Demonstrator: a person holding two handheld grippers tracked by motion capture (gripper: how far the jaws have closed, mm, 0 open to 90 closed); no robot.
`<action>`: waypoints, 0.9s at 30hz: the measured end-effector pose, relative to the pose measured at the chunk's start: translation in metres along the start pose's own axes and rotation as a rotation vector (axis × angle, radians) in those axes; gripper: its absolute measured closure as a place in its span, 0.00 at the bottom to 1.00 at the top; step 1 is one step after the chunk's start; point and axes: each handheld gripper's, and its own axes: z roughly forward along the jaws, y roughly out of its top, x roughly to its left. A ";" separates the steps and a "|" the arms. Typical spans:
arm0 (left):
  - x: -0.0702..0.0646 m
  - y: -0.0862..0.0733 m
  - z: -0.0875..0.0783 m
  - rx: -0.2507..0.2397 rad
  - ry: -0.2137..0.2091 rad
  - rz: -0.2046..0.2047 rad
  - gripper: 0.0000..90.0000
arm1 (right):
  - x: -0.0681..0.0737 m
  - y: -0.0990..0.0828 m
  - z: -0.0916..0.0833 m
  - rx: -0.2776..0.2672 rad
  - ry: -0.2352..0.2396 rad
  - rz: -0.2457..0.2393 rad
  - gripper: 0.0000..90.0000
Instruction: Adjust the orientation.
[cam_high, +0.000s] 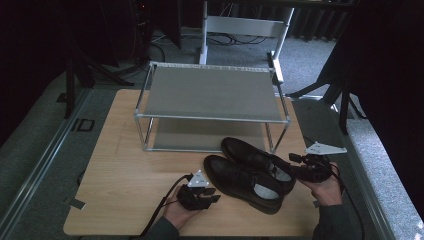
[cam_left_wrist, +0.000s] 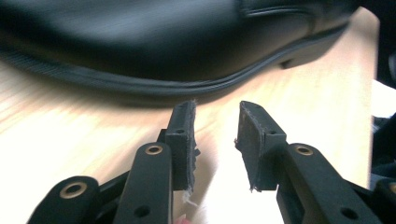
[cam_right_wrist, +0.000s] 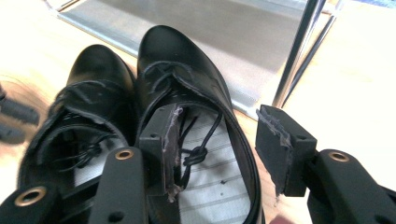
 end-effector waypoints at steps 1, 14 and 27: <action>0.005 -0.002 -0.003 -0.002 0.016 -0.015 0.73 | 0.002 0.000 -0.003 -0.002 -0.006 0.005 0.53; 0.029 -0.018 -0.023 -0.019 0.077 -0.104 0.71 | 0.030 -0.015 -0.005 0.131 0.012 -0.073 0.46; 0.033 -0.020 -0.023 -0.021 0.075 -0.123 0.71 | 0.032 -0.017 0.008 0.246 0.017 -0.140 0.44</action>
